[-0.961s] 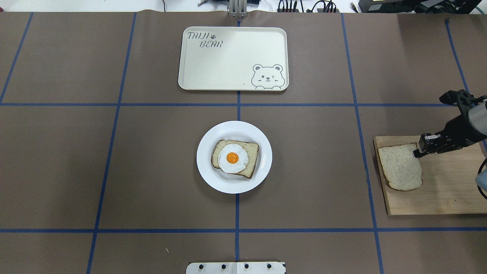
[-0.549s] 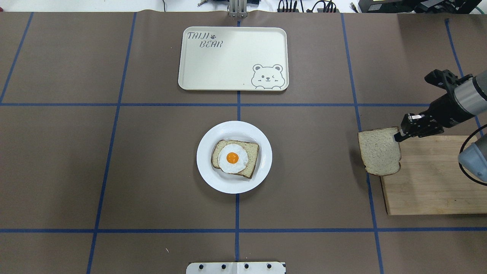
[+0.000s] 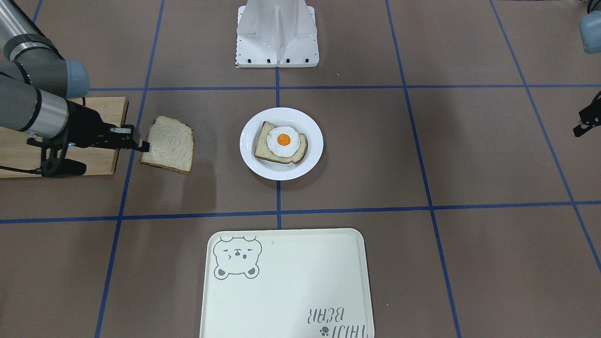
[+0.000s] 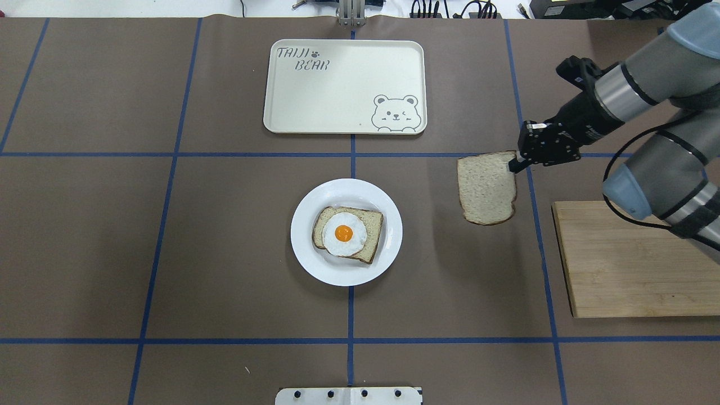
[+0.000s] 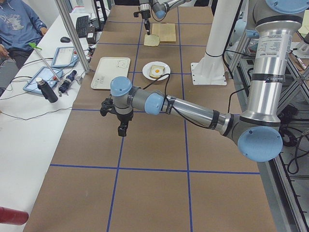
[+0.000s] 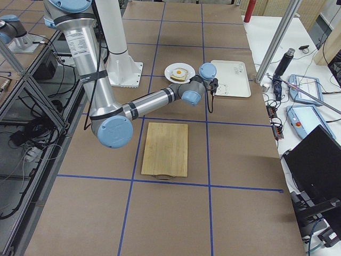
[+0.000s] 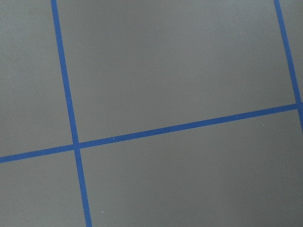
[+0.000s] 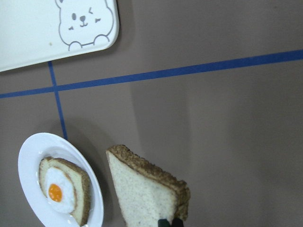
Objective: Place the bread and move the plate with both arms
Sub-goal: 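Lift the bread with the right gripper and carry it over the plate, then lower the bread onto the egg toast and open the right gripper, then raise the right gripper away while the left gripper reaches toward the plate rim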
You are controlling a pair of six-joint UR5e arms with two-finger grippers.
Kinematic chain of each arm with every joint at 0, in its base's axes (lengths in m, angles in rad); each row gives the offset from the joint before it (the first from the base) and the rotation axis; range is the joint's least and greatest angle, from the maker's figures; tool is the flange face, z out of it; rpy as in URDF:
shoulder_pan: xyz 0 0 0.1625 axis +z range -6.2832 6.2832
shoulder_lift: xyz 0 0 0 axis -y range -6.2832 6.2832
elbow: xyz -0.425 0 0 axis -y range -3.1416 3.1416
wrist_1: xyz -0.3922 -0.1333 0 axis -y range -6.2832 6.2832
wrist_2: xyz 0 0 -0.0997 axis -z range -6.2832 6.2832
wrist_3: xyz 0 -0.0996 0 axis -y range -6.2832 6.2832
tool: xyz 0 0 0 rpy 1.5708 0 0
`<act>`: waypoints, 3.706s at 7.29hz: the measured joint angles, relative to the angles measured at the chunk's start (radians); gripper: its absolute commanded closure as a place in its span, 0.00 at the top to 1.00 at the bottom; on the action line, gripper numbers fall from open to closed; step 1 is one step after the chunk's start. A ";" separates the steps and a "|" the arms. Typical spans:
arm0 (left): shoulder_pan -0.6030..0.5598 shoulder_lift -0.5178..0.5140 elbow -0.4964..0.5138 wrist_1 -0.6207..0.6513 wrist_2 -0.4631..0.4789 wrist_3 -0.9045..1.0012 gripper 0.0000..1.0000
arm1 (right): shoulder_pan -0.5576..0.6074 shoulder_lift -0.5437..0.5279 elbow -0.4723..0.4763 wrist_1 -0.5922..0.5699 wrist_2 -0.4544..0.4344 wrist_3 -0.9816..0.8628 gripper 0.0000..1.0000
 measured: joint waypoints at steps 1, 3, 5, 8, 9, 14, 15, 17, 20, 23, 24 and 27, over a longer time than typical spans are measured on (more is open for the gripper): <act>0.000 0.002 -0.001 0.000 0.000 0.000 0.98 | -0.046 0.077 -0.032 0.001 -0.011 0.056 0.00; 0.000 0.003 0.000 -0.001 0.000 0.000 0.98 | -0.147 0.183 -0.071 0.001 -0.064 0.105 0.00; -0.001 0.008 -0.002 -0.001 0.000 0.000 0.98 | -0.239 0.247 -0.096 0.002 -0.155 0.147 0.00; 0.000 0.021 -0.011 -0.002 0.000 0.000 0.98 | -0.318 0.264 -0.104 0.003 -0.266 0.211 0.00; 0.000 0.022 -0.012 -0.002 0.000 0.000 0.98 | -0.325 0.263 -0.109 0.003 -0.278 0.221 0.00; 0.000 0.023 -0.017 -0.002 0.000 0.000 0.98 | -0.330 0.270 -0.132 0.005 -0.328 0.233 0.00; -0.001 0.023 -0.020 -0.002 0.000 -0.001 0.98 | -0.330 0.271 -0.132 0.005 -0.335 0.234 0.00; -0.001 0.024 -0.024 -0.002 0.000 -0.002 0.98 | -0.335 0.271 -0.133 0.006 -0.355 0.244 0.67; 0.003 0.021 -0.021 -0.003 -0.001 -0.015 0.98 | -0.347 0.262 -0.130 0.006 -0.373 0.249 1.00; 0.034 -0.019 -0.018 -0.061 -0.068 -0.216 0.98 | -0.326 0.188 -0.074 0.008 -0.365 0.247 1.00; 0.077 -0.031 -0.019 -0.124 -0.087 -0.334 0.98 | -0.301 0.143 -0.041 0.007 -0.363 0.241 1.00; 0.340 -0.106 -0.012 -0.396 -0.059 -0.852 0.98 | -0.172 0.019 0.024 0.004 -0.359 0.161 1.00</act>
